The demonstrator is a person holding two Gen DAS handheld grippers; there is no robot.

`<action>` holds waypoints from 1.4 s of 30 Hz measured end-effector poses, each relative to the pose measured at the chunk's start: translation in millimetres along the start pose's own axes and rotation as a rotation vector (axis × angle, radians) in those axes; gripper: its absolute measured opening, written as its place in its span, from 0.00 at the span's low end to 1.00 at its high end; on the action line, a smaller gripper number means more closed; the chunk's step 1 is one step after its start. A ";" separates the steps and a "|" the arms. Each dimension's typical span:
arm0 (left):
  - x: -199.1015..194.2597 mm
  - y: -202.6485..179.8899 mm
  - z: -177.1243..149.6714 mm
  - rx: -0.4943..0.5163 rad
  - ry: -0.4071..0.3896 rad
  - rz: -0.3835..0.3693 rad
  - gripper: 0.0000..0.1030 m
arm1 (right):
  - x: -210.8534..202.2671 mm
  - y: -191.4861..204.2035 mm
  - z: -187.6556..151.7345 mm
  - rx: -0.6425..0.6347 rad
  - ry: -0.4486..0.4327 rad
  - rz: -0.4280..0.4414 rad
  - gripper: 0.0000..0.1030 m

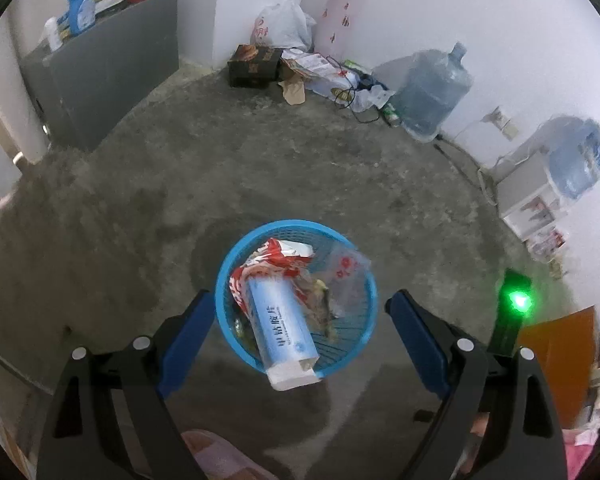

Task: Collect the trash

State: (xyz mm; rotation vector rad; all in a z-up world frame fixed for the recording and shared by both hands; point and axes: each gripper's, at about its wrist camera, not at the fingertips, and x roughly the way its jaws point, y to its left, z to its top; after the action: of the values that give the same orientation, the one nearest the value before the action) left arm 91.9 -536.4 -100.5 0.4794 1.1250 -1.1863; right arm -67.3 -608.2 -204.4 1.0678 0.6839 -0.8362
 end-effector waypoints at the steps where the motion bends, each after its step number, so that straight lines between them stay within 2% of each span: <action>1: -5.1 1.4 -2.4 0.000 -0.005 -0.002 0.85 | -4.5 2.4 -3.0 -0.015 -0.004 -0.001 0.45; 6: -52.6 13.2 -15.8 -0.008 -0.080 -0.001 0.85 | -35.7 16.3 -15.8 -0.102 -0.049 -0.031 0.45; 9: -95.4 18.4 -27.4 -0.002 -0.150 -0.011 0.85 | -57.8 26.5 -20.9 -0.158 -0.095 -0.043 0.50; 12: -147.8 25.0 -47.2 0.003 -0.239 0.001 0.86 | -90.5 49.5 -32.0 -0.245 -0.160 -0.051 0.58; 14: -177.2 29.6 -62.0 -0.001 -0.296 0.012 0.91 | -119.3 72.9 -45.7 -0.330 -0.216 -0.048 0.68; 15: -197.5 33.5 -73.0 -0.013 -0.341 0.027 0.95 | -133.2 84.5 -52.5 -0.370 -0.247 -0.052 0.76; 18: -249.1 45.0 -104.5 -0.067 -0.450 0.108 0.95 | -170.9 115.5 -74.4 -0.482 -0.346 -0.034 0.91; 19: -263.6 50.2 -116.6 -0.089 -0.477 0.139 0.95 | -185.6 127.4 -84.1 -0.520 -0.388 -0.031 0.92; 21: -294.3 61.1 -141.5 -0.143 -0.535 0.208 0.95 | -214.1 150.1 -108.5 -0.602 -0.474 -0.021 0.92; 23: -317.3 70.7 -164.0 -0.196 -0.567 0.290 0.95 | -228.3 165.5 -124.8 -0.647 -0.519 -0.016 0.92; 25: -337.7 80.5 -191.6 -0.251 -0.598 0.395 0.95 | -245.1 181.2 -147.1 -0.690 -0.568 0.027 0.92; 28: -361.4 90.0 -235.8 -0.320 -0.642 0.579 0.95 | -259.6 200.8 -177.0 -0.740 -0.591 0.104 0.92; 31: -371.9 95.7 -272.3 -0.377 -0.641 0.822 0.95 | -267.7 216.7 -208.1 -0.788 -0.618 0.190 0.92; 33: -375.8 98.1 -294.7 -0.397 -0.630 0.900 0.95 | -271.4 229.3 -228.4 -0.822 -0.643 0.197 0.92; 36: -374.3 102.0 -324.8 -0.470 -0.573 0.934 0.95 | -272.1 248.1 -252.3 -0.897 -0.622 0.179 0.92; 38: -369.6 110.7 -342.3 -0.547 -0.532 0.907 0.95 | -268.1 258.3 -265.7 -0.948 -0.563 0.192 0.92; 41: -356.0 115.0 -367.9 -0.653 -0.470 0.872 0.95 | -255.7 269.8 -282.8 -1.001 -0.439 0.141 0.92; 42: -349.8 114.1 -374.9 -0.678 -0.443 0.868 0.95 | -248.6 270.7 -284.9 -1.016 -0.373 0.136 0.92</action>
State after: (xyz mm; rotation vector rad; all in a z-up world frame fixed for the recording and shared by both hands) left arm 47.5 -27.6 22.3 0.1206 0.7272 -0.1036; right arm 9.9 -213.2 28.4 0.0332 0.5900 -0.4361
